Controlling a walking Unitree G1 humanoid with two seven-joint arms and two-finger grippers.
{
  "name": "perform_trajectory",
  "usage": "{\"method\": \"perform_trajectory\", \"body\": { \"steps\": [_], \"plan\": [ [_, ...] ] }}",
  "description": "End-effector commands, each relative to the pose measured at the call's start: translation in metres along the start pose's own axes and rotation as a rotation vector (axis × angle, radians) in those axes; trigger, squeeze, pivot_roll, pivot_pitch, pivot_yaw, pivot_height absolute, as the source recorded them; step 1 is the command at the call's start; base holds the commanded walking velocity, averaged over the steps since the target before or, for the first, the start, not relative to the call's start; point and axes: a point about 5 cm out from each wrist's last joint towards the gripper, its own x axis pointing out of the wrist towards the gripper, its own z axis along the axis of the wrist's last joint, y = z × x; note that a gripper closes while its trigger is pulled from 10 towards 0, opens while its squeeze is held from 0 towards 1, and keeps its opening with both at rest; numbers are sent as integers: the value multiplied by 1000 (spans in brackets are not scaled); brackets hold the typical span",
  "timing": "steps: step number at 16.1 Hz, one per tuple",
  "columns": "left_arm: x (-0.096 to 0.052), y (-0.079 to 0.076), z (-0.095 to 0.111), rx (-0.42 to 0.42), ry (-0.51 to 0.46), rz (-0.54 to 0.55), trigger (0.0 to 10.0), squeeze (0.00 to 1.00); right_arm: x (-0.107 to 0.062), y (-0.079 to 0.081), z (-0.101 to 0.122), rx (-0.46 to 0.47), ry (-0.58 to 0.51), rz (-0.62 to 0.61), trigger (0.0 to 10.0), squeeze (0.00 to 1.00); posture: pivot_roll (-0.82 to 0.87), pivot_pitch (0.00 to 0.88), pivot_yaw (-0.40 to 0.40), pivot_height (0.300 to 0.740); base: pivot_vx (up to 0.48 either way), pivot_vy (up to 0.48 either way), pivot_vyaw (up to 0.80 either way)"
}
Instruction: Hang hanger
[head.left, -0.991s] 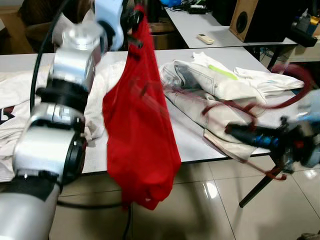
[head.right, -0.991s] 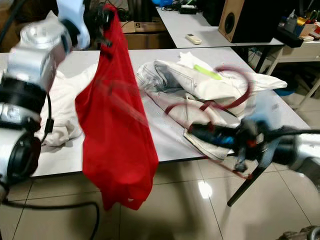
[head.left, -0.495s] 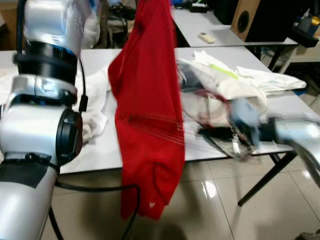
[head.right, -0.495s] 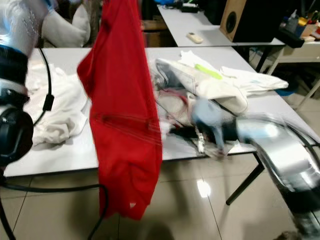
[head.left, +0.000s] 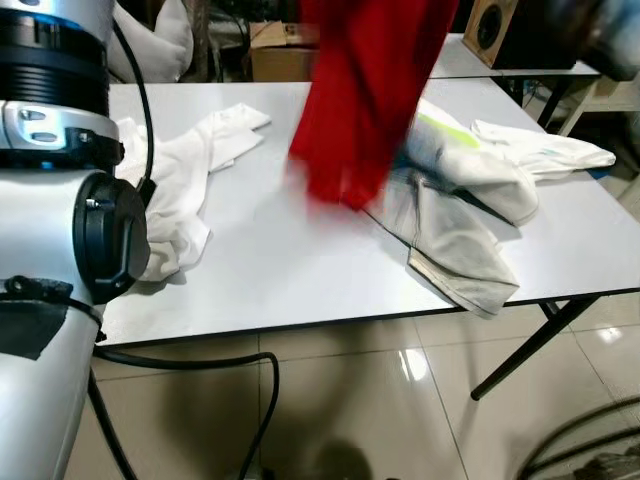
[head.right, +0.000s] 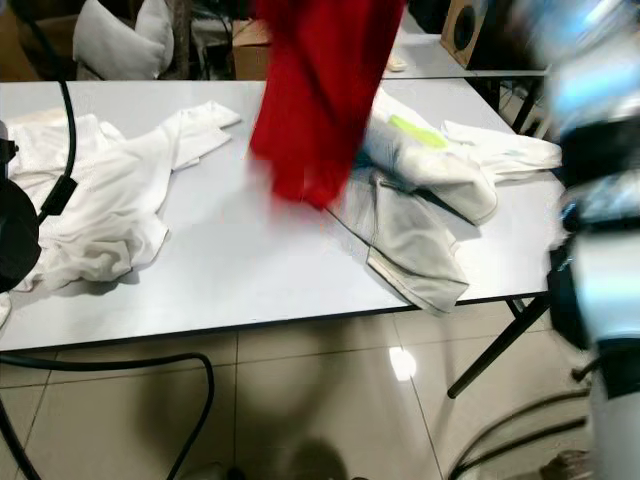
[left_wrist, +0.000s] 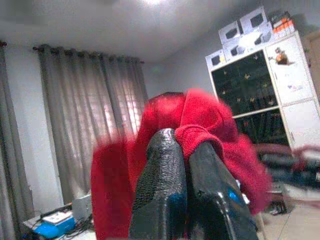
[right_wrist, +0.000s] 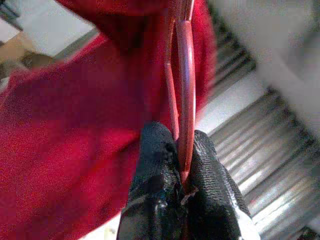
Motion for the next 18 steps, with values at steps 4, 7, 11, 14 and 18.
{"method": "perform_trajectory", "body": {
  "steps": [4, 7, 11, 14, 18],
  "plan": [
    [-4, -30, -69, -55, 162, -14, 10000, 0, -33, 79, -78, 41, 211, 302, 10000, 0, -143, 0, -1, 740, 0, 0, 0],
    [-28, -54, -145, -75, 379, 16, 10000, 0, -62, 122, -107, 123, 263, 431, 10000, 0, -151, 0, 15, 740, 0, 0, 0],
    [-79, -80, -223, 24, 662, 21, 10000, 0, -110, 172, -123, 279, 270, 659, 10000, 0, -156, 0, 22, 740, 0, 0, 0],
    [-98, -77, -244, 68, 755, 91, 10000, 0, -151, 195, -126, 349, 295, 800, 10000, 0, -162, 0, 29, 740, 0, 0, 0],
    [-99, -37, -237, 127, 735, 427, 10000, 0, -202, 181, -103, 405, 316, 938, 10000, 0, -173, 0, 46, 740, 0, 0, 0]
  ]
}}
